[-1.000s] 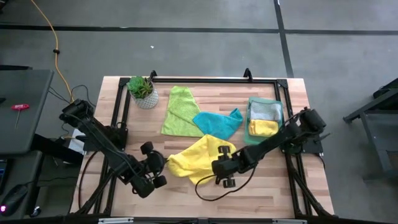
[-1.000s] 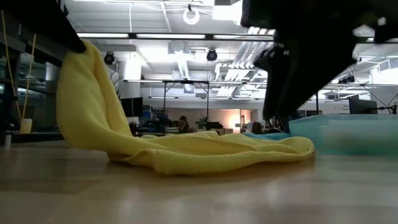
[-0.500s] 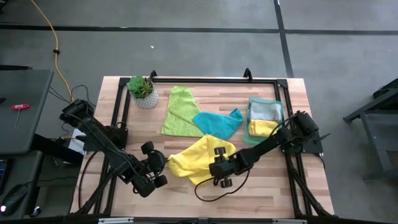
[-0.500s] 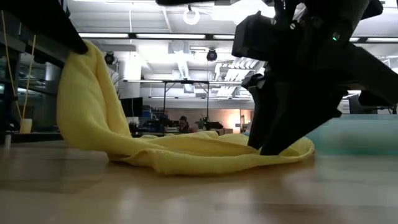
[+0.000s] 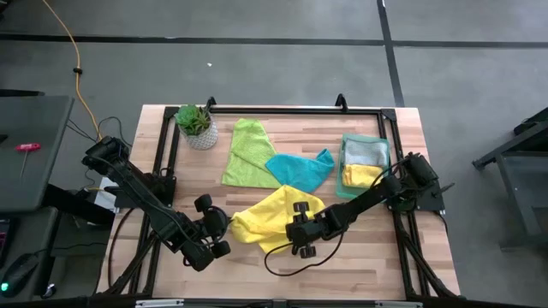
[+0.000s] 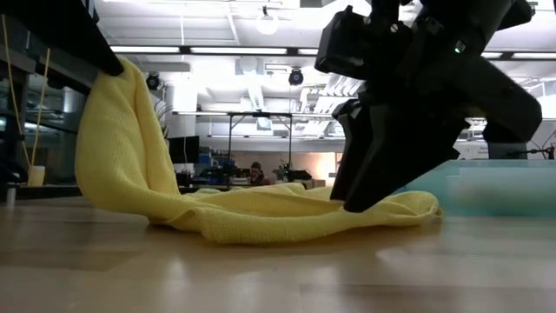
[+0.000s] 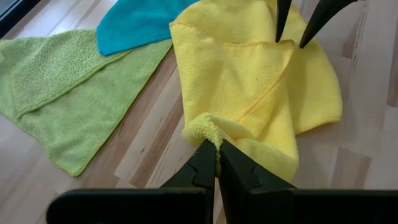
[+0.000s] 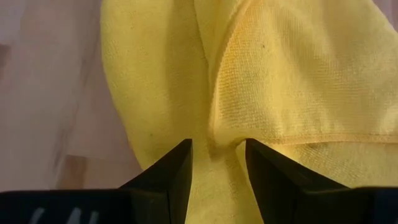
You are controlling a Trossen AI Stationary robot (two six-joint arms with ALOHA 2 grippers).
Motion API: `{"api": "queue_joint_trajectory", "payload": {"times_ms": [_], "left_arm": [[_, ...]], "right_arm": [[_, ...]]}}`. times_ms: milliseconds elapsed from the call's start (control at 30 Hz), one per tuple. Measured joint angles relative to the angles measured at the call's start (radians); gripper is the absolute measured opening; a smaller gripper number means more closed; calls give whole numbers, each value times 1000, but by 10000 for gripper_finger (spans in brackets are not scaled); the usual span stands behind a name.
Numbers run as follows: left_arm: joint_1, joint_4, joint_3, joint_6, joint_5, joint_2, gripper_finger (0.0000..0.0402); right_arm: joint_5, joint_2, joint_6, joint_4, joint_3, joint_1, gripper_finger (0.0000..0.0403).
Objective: Fold microfiber towels
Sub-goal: Fold the yellow microfiber cloth
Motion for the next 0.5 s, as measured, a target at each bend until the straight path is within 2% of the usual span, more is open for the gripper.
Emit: {"api": "queue_joint_trajectory", "payload": {"times_ms": [300, 500], "left_arm": [[0, 0, 0, 0, 0, 0, 1], [0, -1, 0, 0, 0, 0, 1]], "right_arm": [[39, 17, -87, -7, 0, 0, 137], [77, 46, -123, 10, 3, 4, 113]]}}
